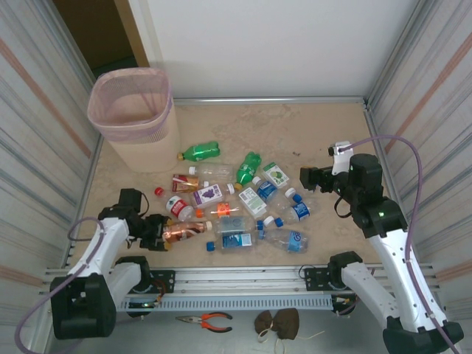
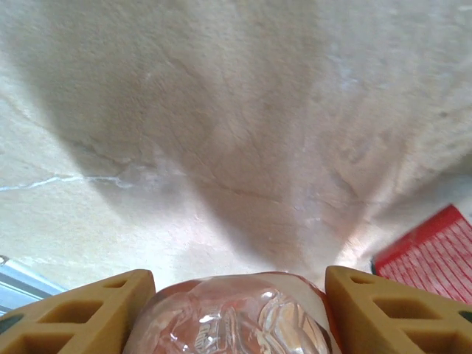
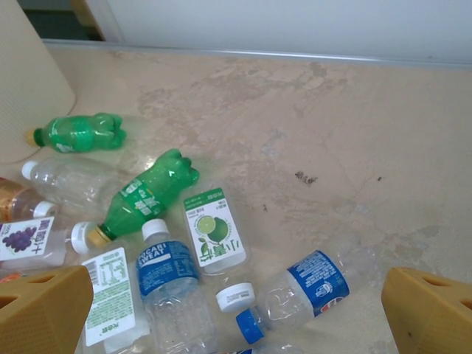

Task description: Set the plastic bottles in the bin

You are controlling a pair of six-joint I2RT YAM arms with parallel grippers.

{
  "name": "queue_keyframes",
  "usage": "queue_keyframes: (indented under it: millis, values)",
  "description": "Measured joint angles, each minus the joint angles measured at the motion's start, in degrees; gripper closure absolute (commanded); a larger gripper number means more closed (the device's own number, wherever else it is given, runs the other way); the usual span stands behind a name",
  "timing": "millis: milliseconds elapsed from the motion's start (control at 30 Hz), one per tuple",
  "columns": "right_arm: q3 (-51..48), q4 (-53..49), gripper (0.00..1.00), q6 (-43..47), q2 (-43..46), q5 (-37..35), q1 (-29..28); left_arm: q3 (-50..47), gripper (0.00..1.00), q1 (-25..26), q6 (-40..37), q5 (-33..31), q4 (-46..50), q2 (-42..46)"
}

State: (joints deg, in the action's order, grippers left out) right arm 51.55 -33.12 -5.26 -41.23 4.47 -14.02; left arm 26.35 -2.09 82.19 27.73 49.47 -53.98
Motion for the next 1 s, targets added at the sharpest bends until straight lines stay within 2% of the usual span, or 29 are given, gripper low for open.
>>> queue_keyframes:
  millis: [400,733,1000]
  values:
    - [0.0,0.0,0.01,1.2,0.1,-1.7,0.0,11.8,0.50,-1.0,-11.1,-2.4,6.7,7.9]
    - [0.0,0.0,0.01,1.5,-0.1,-3.0,0.0,26.4,0.49,-1.4,-30.7,-2.6,3.7,7.1]
    - [0.0,-0.2,0.01,1.5,-1.1,-3.4,0.0,40.1,0.48,-1.4,-46.9,-0.4,-1.6,3.4]
